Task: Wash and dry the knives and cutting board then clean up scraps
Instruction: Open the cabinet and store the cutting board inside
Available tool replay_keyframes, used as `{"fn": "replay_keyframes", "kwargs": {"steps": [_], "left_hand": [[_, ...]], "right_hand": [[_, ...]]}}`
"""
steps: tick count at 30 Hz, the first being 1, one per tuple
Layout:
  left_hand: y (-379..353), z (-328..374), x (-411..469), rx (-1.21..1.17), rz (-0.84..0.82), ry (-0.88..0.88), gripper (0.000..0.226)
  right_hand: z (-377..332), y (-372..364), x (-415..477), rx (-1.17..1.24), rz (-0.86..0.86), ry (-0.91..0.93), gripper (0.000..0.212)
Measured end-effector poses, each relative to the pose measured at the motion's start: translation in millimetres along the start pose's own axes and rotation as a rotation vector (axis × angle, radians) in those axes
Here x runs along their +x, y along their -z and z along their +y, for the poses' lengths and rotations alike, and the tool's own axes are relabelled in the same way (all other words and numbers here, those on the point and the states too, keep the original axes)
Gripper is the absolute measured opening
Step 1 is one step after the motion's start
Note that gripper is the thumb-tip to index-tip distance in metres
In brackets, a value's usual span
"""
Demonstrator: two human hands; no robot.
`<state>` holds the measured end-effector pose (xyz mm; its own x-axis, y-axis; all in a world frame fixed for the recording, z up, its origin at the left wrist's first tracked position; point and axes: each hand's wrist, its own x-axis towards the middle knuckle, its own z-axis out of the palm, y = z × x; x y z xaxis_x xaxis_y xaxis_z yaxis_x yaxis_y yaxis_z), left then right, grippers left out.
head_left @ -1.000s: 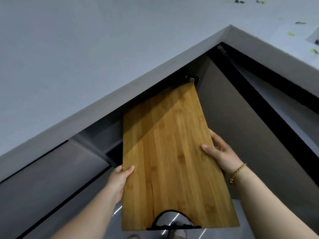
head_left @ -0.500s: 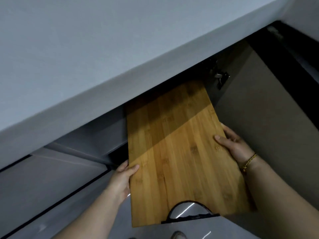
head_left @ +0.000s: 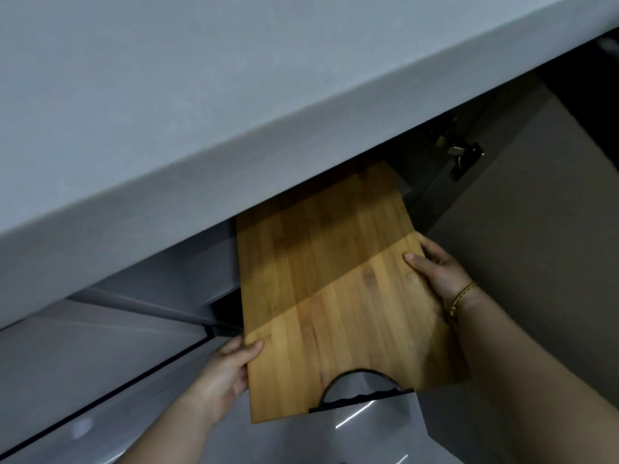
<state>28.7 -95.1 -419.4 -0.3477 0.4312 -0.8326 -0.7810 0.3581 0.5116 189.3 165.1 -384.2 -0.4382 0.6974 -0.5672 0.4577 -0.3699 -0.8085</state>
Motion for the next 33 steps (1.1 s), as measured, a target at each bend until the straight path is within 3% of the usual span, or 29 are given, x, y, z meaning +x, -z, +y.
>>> {"fn": "replay_keyframes", "kwargs": {"steps": [3,11,15,20,23,26,27,30,33], "left_hand": [[-2,-1,1,0.041,0.014,0.044,0.009],[-7,-3,5,0.010,0.057,0.006,0.009],[-11,-4,7,-0.029,0.088,-0.010,0.010],[-14,2,5,-0.042,0.092,-0.019,0.018],[-14,7,7,-0.030,0.098,-0.016,0.026],[-15,8,6,-0.021,0.087,-0.006,0.034],[-15,7,7,-0.018,0.081,-0.006,0.037],[-15,6,7,-0.007,0.073,-0.008,0.043],[-14,5,8,-0.010,0.066,-0.005,0.041]], "right_hand": [[-6,-6,8,-0.079,0.042,-0.014,0.052],[-5,-15,26,-0.299,0.092,-0.075,0.055],[-3,-9,24,-0.277,0.147,-0.085,0.054],[21,-6,-23,0.086,0.320,-0.003,0.043],[36,-18,-72,0.141,0.562,0.093,0.036],[53,-32,-105,0.376,0.795,-0.058,0.033],[58,-36,-108,0.556,0.793,-0.146,0.032],[64,-36,-113,1.116,0.571,-0.330,0.049],[70,-33,-119,1.241,0.452,-0.312,0.058]]}}
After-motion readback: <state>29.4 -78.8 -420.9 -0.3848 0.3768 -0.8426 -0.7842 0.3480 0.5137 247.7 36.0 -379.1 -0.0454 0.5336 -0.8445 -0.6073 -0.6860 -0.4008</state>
